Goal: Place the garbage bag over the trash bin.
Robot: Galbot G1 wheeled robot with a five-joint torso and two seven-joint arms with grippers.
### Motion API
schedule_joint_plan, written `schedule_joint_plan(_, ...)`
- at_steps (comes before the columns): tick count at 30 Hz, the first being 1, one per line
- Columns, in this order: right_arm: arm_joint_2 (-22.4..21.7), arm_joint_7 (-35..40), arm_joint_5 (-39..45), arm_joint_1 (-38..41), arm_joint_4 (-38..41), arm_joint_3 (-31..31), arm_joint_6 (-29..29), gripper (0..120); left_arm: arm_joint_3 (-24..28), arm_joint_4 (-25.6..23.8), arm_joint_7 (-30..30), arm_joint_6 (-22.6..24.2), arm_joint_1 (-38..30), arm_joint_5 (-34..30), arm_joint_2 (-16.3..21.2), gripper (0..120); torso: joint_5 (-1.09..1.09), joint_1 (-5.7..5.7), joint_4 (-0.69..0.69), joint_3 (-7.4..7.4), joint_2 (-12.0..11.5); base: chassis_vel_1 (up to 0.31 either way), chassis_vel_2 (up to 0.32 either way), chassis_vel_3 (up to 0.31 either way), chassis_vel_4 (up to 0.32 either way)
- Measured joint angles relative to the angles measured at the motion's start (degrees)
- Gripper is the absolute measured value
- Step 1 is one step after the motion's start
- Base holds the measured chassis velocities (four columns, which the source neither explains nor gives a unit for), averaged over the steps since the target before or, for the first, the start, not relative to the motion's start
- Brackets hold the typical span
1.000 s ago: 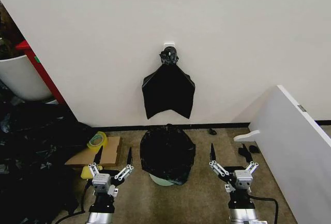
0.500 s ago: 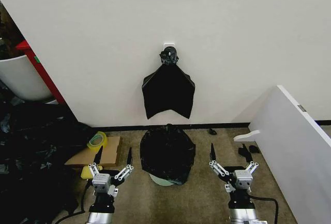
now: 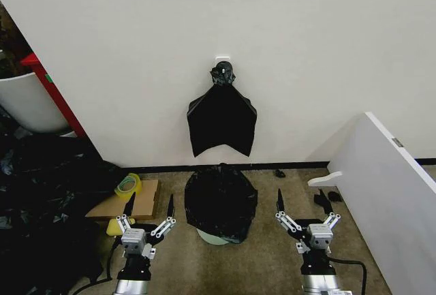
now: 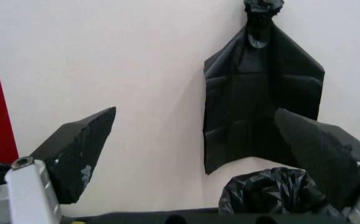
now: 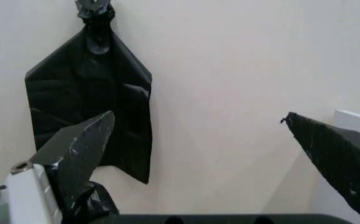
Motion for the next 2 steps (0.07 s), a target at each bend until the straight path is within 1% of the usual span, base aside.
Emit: schedule_joint_plan(2,0.0,0.0,0.0,0.0,0.0,0.0,0.0,100,0.0,0.0,0.0,0.0,0.0,0.0,0.0,100,0.00,0.00,0.00,0.00,0.0,0.000,0.000,0.000,0.000)
